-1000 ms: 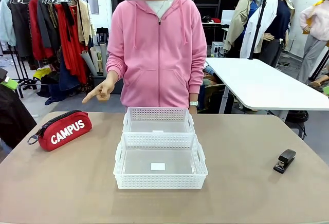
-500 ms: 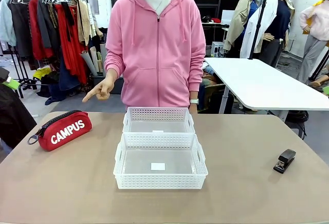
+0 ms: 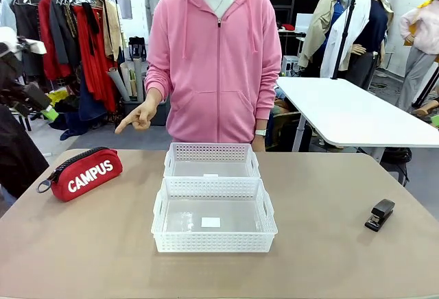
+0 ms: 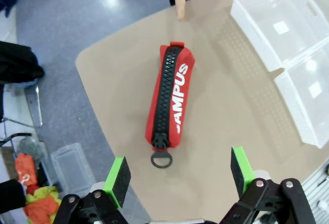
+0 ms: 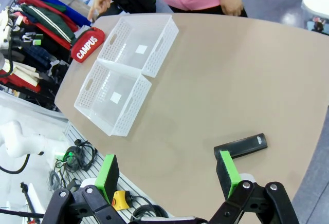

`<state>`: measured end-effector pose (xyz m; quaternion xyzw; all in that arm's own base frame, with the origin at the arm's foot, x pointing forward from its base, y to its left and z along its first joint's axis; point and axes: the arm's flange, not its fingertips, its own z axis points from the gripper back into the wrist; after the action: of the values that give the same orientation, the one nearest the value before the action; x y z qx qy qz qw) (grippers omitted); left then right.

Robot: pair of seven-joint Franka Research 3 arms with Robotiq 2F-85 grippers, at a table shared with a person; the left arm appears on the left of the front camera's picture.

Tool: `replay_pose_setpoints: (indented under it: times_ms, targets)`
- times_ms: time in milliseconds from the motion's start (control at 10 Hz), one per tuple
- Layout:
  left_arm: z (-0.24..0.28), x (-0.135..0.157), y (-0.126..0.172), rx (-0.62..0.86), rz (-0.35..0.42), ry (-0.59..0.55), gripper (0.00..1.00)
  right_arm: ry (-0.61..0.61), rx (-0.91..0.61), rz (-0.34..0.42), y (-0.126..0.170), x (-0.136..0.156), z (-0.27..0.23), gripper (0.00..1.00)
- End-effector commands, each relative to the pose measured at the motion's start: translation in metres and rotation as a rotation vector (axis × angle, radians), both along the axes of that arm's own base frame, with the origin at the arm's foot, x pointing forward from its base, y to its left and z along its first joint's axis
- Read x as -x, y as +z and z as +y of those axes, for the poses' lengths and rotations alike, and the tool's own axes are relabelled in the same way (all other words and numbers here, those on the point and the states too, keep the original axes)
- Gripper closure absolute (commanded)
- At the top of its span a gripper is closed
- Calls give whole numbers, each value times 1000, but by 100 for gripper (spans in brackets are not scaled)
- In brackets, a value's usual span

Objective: Distribute items into two baskets.
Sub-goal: Pick up the Pencil pouch that the person points to.

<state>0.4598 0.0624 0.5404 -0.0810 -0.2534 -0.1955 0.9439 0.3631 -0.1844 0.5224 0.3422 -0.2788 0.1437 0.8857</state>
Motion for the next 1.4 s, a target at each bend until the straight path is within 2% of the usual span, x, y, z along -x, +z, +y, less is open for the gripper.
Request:
replay_pose_setpoints:
  times_ms: [0,400,700,800,900,1000,1300]
  targets:
    - [3,-41,4,-78,86,-31,0,0,2,-5,0,0,0,0]
    - [-2,-115,-11,-160,235,-126,0,0,2,-5,0,0,0,0]
    - [-13,-148,-30,-225,360,-256,0,0,2,-5,0,0,0,0]
    - [-18,-157,-41,-243,429,-309,0,0,2,-5,0,0,0,0]
    - [-22,-162,-49,-243,451,-338,0,0,2,-5,0,0,0,0]
    - [-27,-166,-55,-223,440,-352,0,0,2,-5,0,0,0,0]
    - [-38,-171,-82,-243,373,-339,0,0,2,-5,0,0,0,0]
